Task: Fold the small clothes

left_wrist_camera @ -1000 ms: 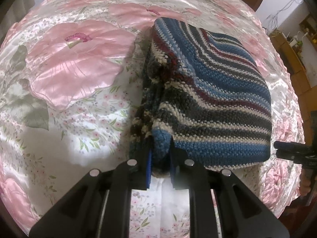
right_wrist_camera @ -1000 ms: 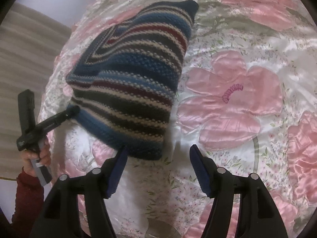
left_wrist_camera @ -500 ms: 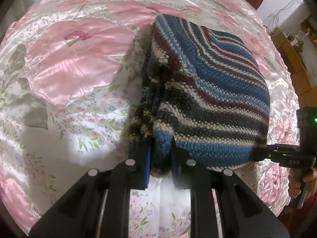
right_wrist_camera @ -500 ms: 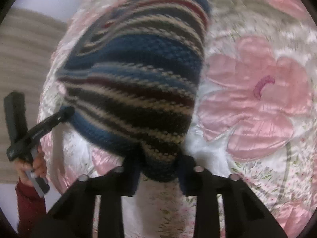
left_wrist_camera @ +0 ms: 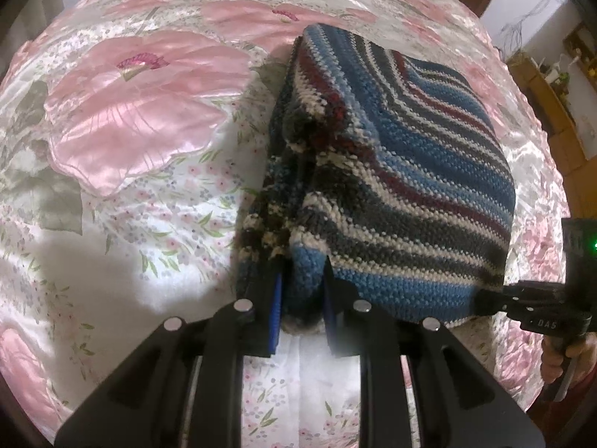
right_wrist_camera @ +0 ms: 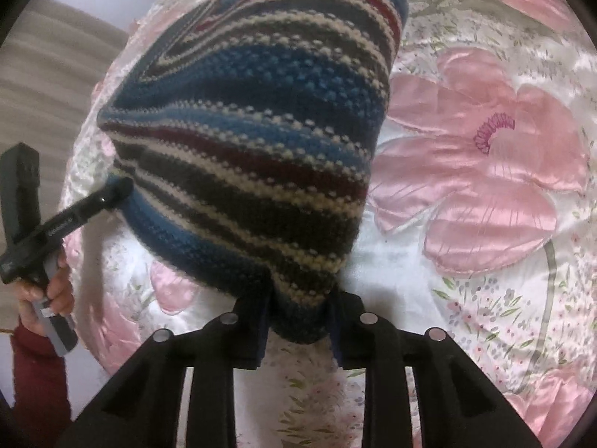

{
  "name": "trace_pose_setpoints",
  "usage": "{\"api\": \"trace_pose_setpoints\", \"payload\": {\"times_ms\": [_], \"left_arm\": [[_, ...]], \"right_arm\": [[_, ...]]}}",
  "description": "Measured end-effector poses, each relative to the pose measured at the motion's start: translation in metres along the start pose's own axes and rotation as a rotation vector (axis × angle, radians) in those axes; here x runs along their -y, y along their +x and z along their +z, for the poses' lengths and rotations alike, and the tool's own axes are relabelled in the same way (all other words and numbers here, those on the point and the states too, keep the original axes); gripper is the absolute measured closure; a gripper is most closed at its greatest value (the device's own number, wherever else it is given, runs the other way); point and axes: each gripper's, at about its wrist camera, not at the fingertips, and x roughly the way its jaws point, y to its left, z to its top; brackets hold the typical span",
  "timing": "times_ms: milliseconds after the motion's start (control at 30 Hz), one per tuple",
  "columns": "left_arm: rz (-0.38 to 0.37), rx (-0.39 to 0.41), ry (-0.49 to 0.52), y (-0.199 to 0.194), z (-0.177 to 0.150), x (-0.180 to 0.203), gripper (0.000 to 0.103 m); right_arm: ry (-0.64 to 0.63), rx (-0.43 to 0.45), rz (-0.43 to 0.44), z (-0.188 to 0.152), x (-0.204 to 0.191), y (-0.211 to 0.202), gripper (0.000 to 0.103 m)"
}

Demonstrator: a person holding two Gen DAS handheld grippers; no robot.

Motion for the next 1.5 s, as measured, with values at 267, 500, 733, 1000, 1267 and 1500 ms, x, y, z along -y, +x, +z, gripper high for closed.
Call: {"api": "trace_pose_setpoints", "payload": {"times_ms": [267, 500, 733, 1000, 1267, 1500], "left_arm": [[-0.029, 0.011, 0.066, -0.048, 0.004, 0.006, 0.031], [0.016, 0.049, 0.016, -0.035, 0.089, 0.009, 0.024], [0.018, -0.045, -0.027, 0.015, 0.129, 0.015, 0.039], [0.007, 0.035, -0.038, -0.002, 0.125, 0.013, 0.092], [0.019, 0.009, -0.038, 0.016, 0.119, 0.004, 0.087], [-0.101, -0.012, -0.056, -0.005, 0.103, -0.005, 0.029]], "right_arm": [[-0.054, 0.058, -0.009, 0.015, 0.003, -0.049, 0.055], [0.037, 0.105, 0.002, 0.060, 0.019, -0.066, 0.044], [0.037, 0.115, -0.032, 0.073, 0.030, -0.059, 0.044], [0.011, 0.130, -0.029, 0.073, 0.026, -0.053, 0.044], [-0.025, 0.134, -0.061, 0.075, 0.017, -0.048, 0.044], [-0.009, 0.167, -0.020, 0.075, 0.021, -0.069, 0.034]]}}
